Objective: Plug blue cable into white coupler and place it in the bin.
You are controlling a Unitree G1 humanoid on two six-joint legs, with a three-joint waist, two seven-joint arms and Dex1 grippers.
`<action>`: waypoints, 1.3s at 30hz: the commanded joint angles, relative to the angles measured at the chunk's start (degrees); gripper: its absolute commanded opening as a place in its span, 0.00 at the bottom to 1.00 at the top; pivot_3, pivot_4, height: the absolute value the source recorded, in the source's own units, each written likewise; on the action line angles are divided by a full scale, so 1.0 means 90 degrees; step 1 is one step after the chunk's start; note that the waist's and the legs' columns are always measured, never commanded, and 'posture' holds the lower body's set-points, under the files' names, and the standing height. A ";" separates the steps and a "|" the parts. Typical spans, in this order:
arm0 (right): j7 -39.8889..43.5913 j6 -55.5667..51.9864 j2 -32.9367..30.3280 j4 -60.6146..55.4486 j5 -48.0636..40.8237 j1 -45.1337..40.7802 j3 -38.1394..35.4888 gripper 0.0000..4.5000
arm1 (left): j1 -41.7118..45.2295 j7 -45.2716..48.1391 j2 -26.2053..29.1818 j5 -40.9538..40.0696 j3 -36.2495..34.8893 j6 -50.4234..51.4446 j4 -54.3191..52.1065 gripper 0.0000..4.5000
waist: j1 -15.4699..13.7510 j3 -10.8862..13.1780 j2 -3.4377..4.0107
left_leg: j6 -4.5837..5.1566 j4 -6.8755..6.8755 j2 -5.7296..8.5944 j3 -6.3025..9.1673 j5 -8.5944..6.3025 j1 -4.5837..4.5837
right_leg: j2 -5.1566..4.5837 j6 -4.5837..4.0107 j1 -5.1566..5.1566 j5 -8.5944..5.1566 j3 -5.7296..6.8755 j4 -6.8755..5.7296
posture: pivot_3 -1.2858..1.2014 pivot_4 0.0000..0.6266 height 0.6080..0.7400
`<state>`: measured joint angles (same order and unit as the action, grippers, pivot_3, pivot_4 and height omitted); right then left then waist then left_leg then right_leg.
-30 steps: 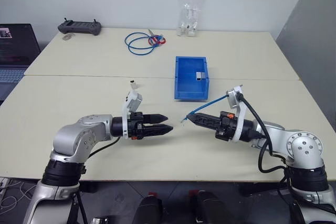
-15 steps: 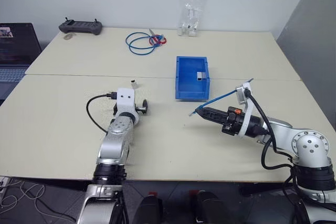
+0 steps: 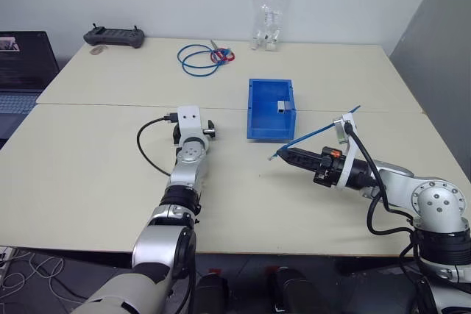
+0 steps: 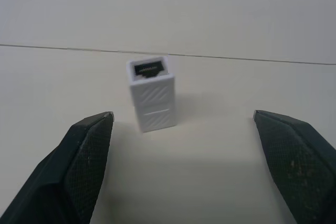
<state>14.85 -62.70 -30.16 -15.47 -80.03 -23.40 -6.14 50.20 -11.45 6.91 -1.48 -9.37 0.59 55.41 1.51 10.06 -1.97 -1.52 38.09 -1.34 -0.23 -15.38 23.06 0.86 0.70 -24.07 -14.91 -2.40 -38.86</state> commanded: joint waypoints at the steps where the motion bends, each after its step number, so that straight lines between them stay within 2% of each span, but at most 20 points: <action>1: 0.0009 0.0116 -0.0026 -0.0305 -0.0102 0.0019 -0.0232 0.05 | 0.0486 -0.0145 0.0182 0.0058 -0.0063 -0.0432 0.0598 0.99 | 0.0002 0.0000 0.0000 | 0.0000 0.0000 -0.0001 0.0000 0.0000 0.0000 | 0.0000 0.0000 0.0000 0.0000 0.0000 -0.0001 | 0.52 0.24 1.00; 6: -0.0076 0.0148 -0.0009 -0.0341 -0.0108 0.0066 -0.0307 0.05 | 0.0675 -0.0436 0.0254 0.0094 -0.0047 -0.0528 0.0991 0.99 | 0.0001 0.0000 0.0000 | 0.0000 0.0000 -0.0002 0.0002 0.0000 -0.0001 | 0.0000 0.0001 0.0000 0.0001 0.0002 -0.0002 | 0.52 0.24 1.00; 7: -0.0088 0.0153 -0.0006 -0.0330 -0.0108 0.0077 -0.0338 0.05 | 0.0686 -0.0506 0.0271 0.0098 -0.0045 -0.0537 0.1034 0.91 | 0.0002 0.0000 0.0000 | 0.0000 0.0000 -0.0002 0.0001 0.0000 -0.0001 | -0.0002 0.0002 0.0000 0.0001 0.0000 -0.0002 | 0.52 0.24 1.00; 8: -0.0107 0.0156 0.0003 -0.0327 -0.0110 0.0082 -0.0355 0.05 | 0.0693 -0.0543 0.0287 0.0095 -0.0045 -0.0546 0.1064 0.90 | 0.0000 0.0000 0.0000 | 0.0000 0.0000 -0.0002 0.0001 0.0000 -0.0001 | -0.0004 0.0003 0.0000 0.0002 0.0000 -0.0002 | 0.52 0.24 1.00; 22: -0.0090 0.0185 0.0037 -0.0343 -0.0084 0.0183 -0.0332 0.05 | 0.0637 -0.0447 0.0393 0.0068 -0.0030 -0.0635 0.1204 0.22 | 0.0001 0.0000 0.0000 | -0.0001 0.0000 -0.0003 -0.0001 0.0000 -0.0003 | -0.0004 0.0003 0.0000 0.0002 0.0000 -0.0004 | 0.52 0.24 1.00; 24: -0.0100 0.0184 0.0044 -0.0358 -0.0083 0.0181 -0.0316 0.05 | 0.0585 -0.0515 0.0463 0.0061 -0.0054 -0.0600 0.1168 0.17 | 0.0002 0.0000 0.0000 | -0.0001 0.0000 -0.0003 0.0000 0.0000 -0.0003 | -0.0005 0.0003 0.0000 0.0002 0.0001 -0.0004 | 0.52 0.24 1.00; 26: -0.0105 0.0182 0.0044 -0.0372 -0.0093 0.0171 -0.0312 0.05 | 0.0458 -0.0341 0.0601 0.0015 -0.0072 -0.0488 0.1035 0.17 | 0.0002 0.0000 0.0000 | -0.0001 0.0000 -0.0004 0.0001 0.0001 -0.0003 | -0.0005 0.0003 0.0000 0.0002 0.0002 -0.0005 | 0.52 0.24 1.00; 29: -0.0014 0.0164 -0.0028 -0.0426 -0.0042 0.0164 -0.0298 0.05 | 0.0061 0.0890 0.0893 -0.0074 0.0137 -0.0349 0.0282 0.17 | 0.0032 0.0000 0.0000 | -0.0001 0.0000 -0.0007 -0.0002 0.0000 -0.0006 | -0.0004 0.0003 0.0000 0.0002 0.0000 -0.0008 | 0.52 0.24 1.00; 32: 0.0158 0.0147 -0.0153 -0.0529 0.0056 0.0131 -0.0262 0.05 | -0.1080 0.4299 0.1493 -0.0822 0.0853 0.0166 -0.2046 0.17 | 0.0058 0.0001 0.0003 | -0.0006 -0.0009 -0.0013 -0.0009 0.0002 -0.0010 | -0.0002 -0.0008 -0.0004 0.0008 -0.0003 -0.0013 | 0.52 0.24 1.00; 35: 0.0371 0.0156 -0.0246 -0.0612 0.0251 -0.0007 -0.0110 0.05 | -0.1893 0.6521 0.2107 -0.1690 0.1348 0.1002 -0.3884 0.17 | 0.0036 0.0001 0.0004 | -0.0022 -0.0013 -0.0020 -0.0004 0.0011 -0.0011 | -0.0002 -0.0039 -0.0005 0.0023 0.0001 -0.0012 | 0.52 0.24 1.00; 39: 0.0672 0.0240 -0.0258 -0.0570 0.0762 -0.0317 0.0191 0.05 | -0.2159 0.7992 0.2421 -0.2042 0.1833 0.1430 -0.4719 0.17 | -0.0004 0.0001 0.0005 | -0.0019 -0.0003 -0.0015 0.0006 0.0012 -0.0012 | 0.0000 -0.0044 0.0001 0.0024 0.0007 -0.0013 | 0.52 0.24 1.00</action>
<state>18.62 -61.89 -31.87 -18.93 -75.68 -24.28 -5.34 30.28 53.58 28.17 -17.58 4.84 12.32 17.51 1.47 10.07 -1.92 -1.67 38.09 -1.47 -0.17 -15.28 22.94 0.87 0.36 -24.05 -14.73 -2.33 -38.96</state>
